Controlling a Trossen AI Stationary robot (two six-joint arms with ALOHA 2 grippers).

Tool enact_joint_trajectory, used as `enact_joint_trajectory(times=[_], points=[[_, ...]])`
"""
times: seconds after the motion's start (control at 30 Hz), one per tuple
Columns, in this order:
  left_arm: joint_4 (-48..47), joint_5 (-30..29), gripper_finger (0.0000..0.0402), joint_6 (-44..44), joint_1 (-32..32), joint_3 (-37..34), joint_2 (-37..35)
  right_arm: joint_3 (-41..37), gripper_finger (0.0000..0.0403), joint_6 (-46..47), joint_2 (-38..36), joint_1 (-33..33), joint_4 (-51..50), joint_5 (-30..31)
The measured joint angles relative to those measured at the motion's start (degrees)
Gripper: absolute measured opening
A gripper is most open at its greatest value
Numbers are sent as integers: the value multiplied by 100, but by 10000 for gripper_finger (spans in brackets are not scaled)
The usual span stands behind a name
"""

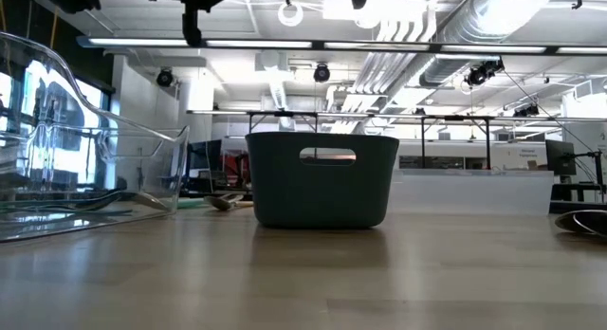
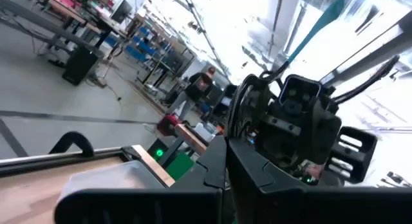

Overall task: Sort silverware by color (type)
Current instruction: Put the blue spoon into the transparent bin

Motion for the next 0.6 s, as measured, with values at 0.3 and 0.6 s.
enact_joint_trajectory(times=[0.3,0.6], points=[[564,-88,0,51,0,2,597,0,185,54,10,-71,20,-116],[891,-94,0,28,2,2,1025,0,185,59,12,-185,230,187]])
